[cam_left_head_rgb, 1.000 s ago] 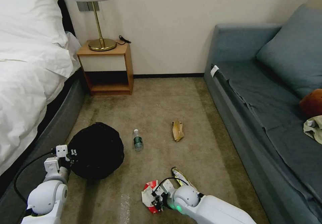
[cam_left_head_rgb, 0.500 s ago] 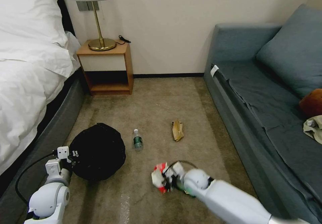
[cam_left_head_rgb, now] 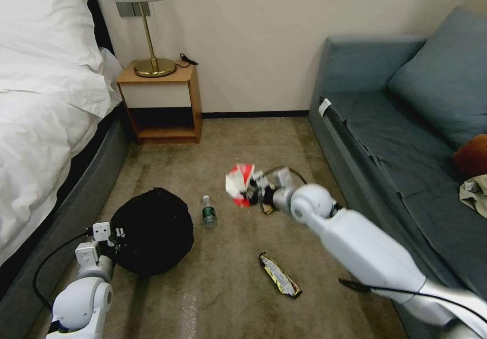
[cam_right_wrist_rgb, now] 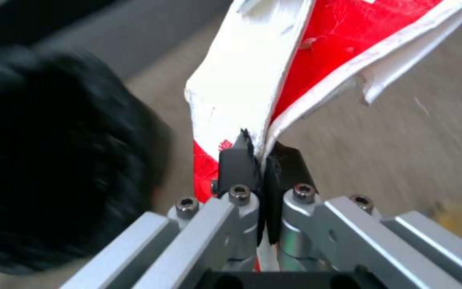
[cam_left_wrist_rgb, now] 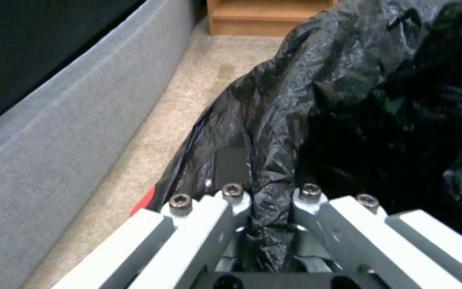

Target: Pick up the trash bin, then pick up the garbage on the floor and place it into the trash bin.

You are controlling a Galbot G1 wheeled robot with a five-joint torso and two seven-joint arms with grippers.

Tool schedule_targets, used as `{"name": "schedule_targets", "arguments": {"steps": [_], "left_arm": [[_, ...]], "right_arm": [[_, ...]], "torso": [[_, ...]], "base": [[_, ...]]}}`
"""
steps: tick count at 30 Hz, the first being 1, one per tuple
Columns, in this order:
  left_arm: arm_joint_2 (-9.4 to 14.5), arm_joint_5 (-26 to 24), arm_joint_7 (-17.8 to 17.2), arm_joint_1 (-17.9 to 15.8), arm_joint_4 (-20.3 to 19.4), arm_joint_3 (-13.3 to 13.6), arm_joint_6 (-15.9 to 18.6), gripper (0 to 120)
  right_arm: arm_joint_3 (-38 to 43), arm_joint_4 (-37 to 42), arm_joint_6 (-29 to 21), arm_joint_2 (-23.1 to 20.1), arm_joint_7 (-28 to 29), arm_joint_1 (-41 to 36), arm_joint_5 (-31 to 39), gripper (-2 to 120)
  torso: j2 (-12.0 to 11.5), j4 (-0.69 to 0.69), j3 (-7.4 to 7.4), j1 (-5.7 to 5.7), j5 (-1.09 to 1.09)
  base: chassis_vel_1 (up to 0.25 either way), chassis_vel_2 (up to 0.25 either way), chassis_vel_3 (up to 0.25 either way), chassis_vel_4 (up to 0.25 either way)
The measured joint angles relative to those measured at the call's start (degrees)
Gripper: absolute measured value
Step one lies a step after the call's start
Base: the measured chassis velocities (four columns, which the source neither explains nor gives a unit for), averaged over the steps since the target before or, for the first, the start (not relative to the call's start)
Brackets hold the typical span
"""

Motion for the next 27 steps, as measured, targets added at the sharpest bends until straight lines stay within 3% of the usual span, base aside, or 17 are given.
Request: {"name": "schedule_targets", "arguments": {"steps": [5,9,15,27], "left_arm": [[-1.1,0.6,0.0,-0.6,-0.1,0.7,0.0,3],[-1.5,0.9,0.0,-1.1,-0.1,1.1,0.3,3],[-1.5,0.9,0.0,-1.9,0.2,1.3,0.7,3],[0.0,-0.2,0.1,-2.5,-0.3,1.3,1.4,3]], "right_arm": [[-1.5,3.3,-0.9,2.4,-0.1,1.9,3.1,0],[-3.9,5.6,-1.2,7.1,-0.9,2.9,7.1,0],[-7.6,1.9,-0.2,13.3,-2.4,2.5,7.6,0],[-12.1,-4.4,2.6,14.8,-4.6,-2.0,1.7,0]], "torso": [[0.0,0.00,0.00,0.00,-0.01],[0.0,0.01,0.00,0.00,-0.02],[0.0,0.01,0.00,0.00,-0.04],[0.0,-0.03,0.01,0.00,-0.06]], "base": [[0.000,0.000,0.000,0.000],[0.000,0.000,0.000,0.000],[0.000,0.000,0.000,0.000],[0.000,0.000,0.000,0.000]]}}
